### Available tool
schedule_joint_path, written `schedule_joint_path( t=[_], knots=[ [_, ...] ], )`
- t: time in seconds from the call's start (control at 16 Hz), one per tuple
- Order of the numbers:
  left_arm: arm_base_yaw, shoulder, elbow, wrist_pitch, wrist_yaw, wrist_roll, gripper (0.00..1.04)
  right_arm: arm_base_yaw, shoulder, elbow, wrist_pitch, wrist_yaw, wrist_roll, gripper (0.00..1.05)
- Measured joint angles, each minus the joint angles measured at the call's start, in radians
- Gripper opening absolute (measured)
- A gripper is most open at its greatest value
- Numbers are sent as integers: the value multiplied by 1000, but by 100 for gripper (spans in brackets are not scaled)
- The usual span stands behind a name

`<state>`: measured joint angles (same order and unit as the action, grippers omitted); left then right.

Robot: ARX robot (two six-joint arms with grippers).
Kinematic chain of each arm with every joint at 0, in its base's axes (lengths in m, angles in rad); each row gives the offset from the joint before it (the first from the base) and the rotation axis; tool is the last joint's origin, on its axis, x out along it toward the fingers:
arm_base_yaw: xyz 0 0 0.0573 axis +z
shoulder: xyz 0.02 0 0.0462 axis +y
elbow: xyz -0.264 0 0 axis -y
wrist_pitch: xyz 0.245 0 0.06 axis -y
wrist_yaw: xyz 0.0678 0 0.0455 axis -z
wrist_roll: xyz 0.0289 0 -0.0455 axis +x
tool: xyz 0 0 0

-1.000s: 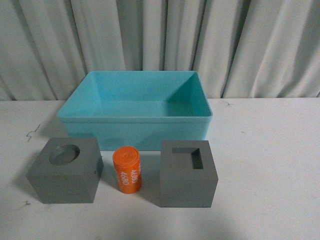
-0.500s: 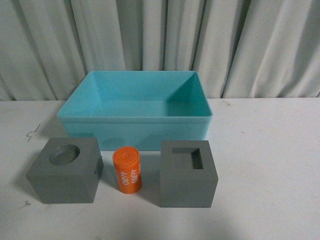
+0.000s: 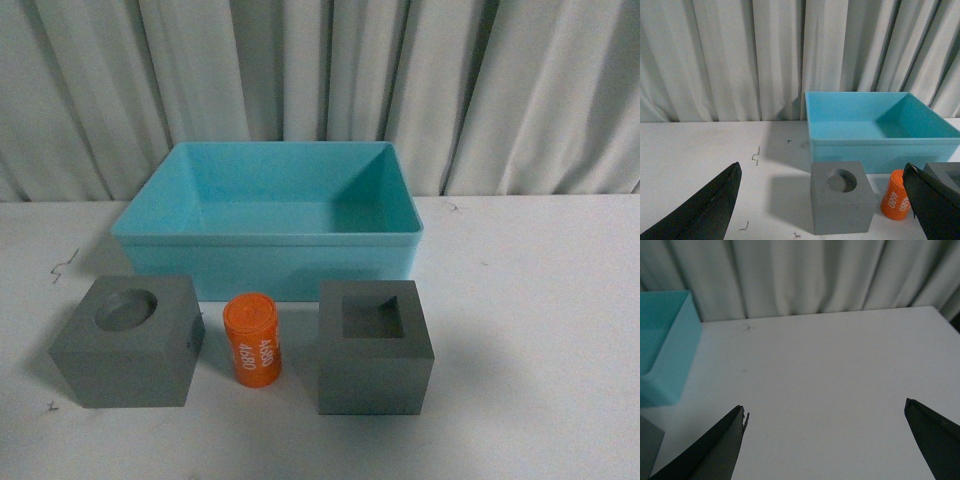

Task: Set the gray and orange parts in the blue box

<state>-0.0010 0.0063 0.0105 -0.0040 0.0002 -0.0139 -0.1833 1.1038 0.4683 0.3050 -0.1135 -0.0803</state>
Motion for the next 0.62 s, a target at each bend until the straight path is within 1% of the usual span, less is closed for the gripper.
schedule_joint_path(
  t=[0.19, 0.25, 0.38, 0.44, 0.56, 0.62],
  knots=[
    [0, 0, 0, 0, 0, 0, 98, 73, 123, 31, 63, 5, -13, 98],
    [0, 0, 0, 0, 0, 0, 98, 84, 139, 36, 71, 9, -14, 98],
    [0, 0, 0, 0, 0, 0, 98, 165, 244, 76, 116, 31, -18, 98],
    [0, 0, 0, 0, 0, 0, 98, 269, 364, 154, 125, 90, 5, 98],
    [0, 0, 0, 0, 0, 0, 98, 413, 481, 227, 102, 135, 68, 98],
    [0, 0, 0, 0, 0, 0, 98, 477, 528, 254, 62, 148, 108, 98]
  ],
)
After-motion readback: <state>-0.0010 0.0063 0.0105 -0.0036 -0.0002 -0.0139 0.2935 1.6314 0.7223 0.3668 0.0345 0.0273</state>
